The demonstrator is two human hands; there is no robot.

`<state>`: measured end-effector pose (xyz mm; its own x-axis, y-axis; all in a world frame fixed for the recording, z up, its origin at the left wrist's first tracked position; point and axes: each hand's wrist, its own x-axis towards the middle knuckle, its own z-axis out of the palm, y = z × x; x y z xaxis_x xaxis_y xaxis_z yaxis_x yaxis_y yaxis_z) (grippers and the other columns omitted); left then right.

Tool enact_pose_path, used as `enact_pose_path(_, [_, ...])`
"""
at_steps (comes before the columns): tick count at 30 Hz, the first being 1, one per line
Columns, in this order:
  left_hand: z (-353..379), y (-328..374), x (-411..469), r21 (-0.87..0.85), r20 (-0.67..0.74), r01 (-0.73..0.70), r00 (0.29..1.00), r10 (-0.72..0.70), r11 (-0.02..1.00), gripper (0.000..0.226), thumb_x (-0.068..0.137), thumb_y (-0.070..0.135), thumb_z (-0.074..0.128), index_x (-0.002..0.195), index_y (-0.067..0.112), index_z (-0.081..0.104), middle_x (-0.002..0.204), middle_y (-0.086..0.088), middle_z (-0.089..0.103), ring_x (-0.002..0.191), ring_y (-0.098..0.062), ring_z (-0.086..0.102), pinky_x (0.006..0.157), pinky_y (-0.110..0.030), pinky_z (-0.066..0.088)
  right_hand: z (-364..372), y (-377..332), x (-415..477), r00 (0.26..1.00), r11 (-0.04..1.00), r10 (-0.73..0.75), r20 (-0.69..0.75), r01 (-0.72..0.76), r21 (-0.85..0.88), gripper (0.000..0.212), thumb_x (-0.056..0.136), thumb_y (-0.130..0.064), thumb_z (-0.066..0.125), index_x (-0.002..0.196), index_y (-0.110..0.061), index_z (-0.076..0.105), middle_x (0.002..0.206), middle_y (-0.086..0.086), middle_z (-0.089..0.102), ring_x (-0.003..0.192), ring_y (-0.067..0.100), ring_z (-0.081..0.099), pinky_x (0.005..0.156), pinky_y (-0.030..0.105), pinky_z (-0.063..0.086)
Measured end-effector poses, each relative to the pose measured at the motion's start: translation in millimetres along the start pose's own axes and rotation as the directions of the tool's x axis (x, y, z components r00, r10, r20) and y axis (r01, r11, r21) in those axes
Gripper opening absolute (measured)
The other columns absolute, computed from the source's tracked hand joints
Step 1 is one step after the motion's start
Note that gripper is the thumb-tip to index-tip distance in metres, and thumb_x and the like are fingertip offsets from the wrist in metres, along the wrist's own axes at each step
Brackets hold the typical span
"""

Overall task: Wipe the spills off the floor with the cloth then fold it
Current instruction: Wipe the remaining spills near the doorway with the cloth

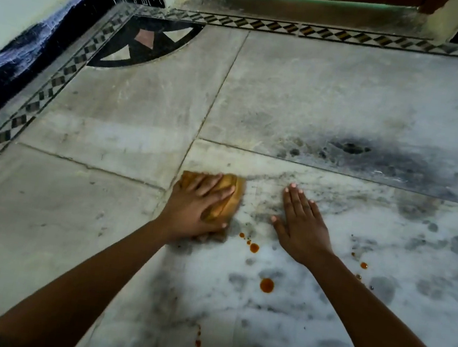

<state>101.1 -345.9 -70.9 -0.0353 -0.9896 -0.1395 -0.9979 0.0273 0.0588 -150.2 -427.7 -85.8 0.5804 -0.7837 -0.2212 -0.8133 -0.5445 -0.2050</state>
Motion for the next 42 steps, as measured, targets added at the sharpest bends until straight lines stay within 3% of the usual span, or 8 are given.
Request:
enact_pose_path(2, [5, -20, -30, -0.064, -0.122, -0.072, 0.99, 0.064, 0.995, 0.066, 0.082, 0.072, 0.03, 0.14, 0.042, 0.035, 0.149, 0.004, 0.037, 0.135, -0.024, 0.038, 0.1, -0.05, 0.038, -5, 0, -1, 1.0, 0.999, 0.008, 0.013, -0.008, 0.033, 0.08, 0.085, -0.057, -0.004, 0.15, -0.011, -0.004, 0.158, 0.005, -0.009, 0.145, 0.016, -0.009, 0.115, 0.029, -0.007])
enact_pose_path(9, [-18, -23, 0, -0.287, -0.153, 0.326, 0.913, -0.379, 0.901, 0.057, 0.082, 0.054, 0.046, 0.133, 0.03, 0.051, 0.135, -0.004, 0.056, 0.117, -0.028, 0.055, 0.089, -0.037, 0.045, -3, 4, -25, 0.999, 0.998, 0.012, 0.038, -0.014, 0.053, 0.074, 0.091, -0.056, 0.003, 0.15, -0.011, -0.001, 0.159, 0.005, -0.008, 0.145, 0.015, -0.008, 0.114, 0.029, -0.008])
enact_pose_path(16, [31, 33, -120, -0.089, -0.135, 0.069, 0.988, -0.081, 0.994, 0.062, 0.083, 0.059, 0.041, 0.141, 0.038, 0.036, 0.151, 0.003, 0.034, 0.14, -0.023, 0.028, 0.109, -0.052, 0.023, 9, -9, -32, 0.999, 0.996, 0.04, -0.018, -0.038, 0.085, 0.08, 0.085, -0.056, -0.003, 0.15, -0.009, 0.003, 0.159, 0.007, -0.004, 0.146, 0.017, -0.005, 0.114, 0.029, -0.008])
enact_pose_path(24, [7, 8, -46, -0.125, -0.01, 0.581, 0.81, -0.586, 0.804, 0.067, 0.082, 0.061, 0.015, 0.147, 0.041, 0.018, 0.158, 0.003, 0.016, 0.144, -0.029, 0.011, 0.112, -0.057, 0.005, 13, -13, -33, 0.999, 0.997, 0.021, -0.035, -0.019, 0.076, 0.09, 0.077, -0.06, -0.012, 0.149, -0.009, 0.003, 0.159, 0.007, -0.002, 0.146, 0.017, -0.004, 0.114, 0.028, -0.007])
enact_pose_path(29, [25, 69, -78, -0.072, -0.139, 0.222, 0.963, -0.23, 0.972, 0.056, 0.087, 0.054, 0.03, 0.138, 0.036, 0.042, 0.15, -0.001, 0.037, 0.14, -0.032, 0.028, 0.11, -0.061, 0.014, 13, -13, -35, 0.999, 0.997, 0.02, -0.049, -0.016, 0.069, 0.087, 0.079, -0.059, -0.01, 0.149, -0.009, 0.002, 0.159, 0.007, -0.002, 0.145, 0.016, -0.005, 0.114, 0.028, -0.009])
enact_pose_path(32, [32, 51, -104, 0.001, -0.143, 0.02, 0.989, -0.019, 1.0, 0.059, 0.084, 0.061, 0.037, 0.139, 0.04, 0.038, 0.148, 0.003, 0.04, 0.138, -0.027, 0.033, 0.109, -0.06, 0.02, 13, -5, -39, 0.997, 0.996, 0.047, -0.054, -0.043, 0.08, 0.085, 0.081, -0.058, -0.008, 0.15, -0.01, 0.002, 0.159, 0.006, -0.003, 0.145, 0.016, -0.006, 0.115, 0.028, -0.009])
enact_pose_path(38, [9, 57, -14, -0.162, -0.129, 0.421, 0.888, -0.442, 0.892, 0.061, 0.087, 0.054, 0.02, 0.135, 0.029, 0.048, 0.144, -0.003, 0.046, 0.134, -0.033, 0.036, 0.104, -0.057, 0.024, 7, 19, -54, 0.997, 0.999, 0.047, -0.056, -0.048, -0.016, 0.084, 0.081, -0.058, -0.009, 0.15, -0.011, 0.001, 0.159, 0.005, -0.003, 0.146, 0.017, -0.004, 0.114, 0.029, -0.009])
enact_pose_path(42, [9, 116, -5, -0.183, -0.062, 0.31, 0.943, -0.326, 0.933, 0.067, 0.086, 0.055, 0.011, 0.137, 0.031, 0.045, 0.146, -0.003, 0.043, 0.138, -0.03, 0.031, 0.11, -0.056, 0.018, 7, 25, -56, 0.998, 0.999, 0.049, -0.045, -0.05, -0.016, 0.084, 0.08, -0.058, -0.01, 0.15, -0.013, 0.0, 0.159, 0.002, -0.003, 0.146, 0.015, -0.004, 0.113, 0.027, -0.01])
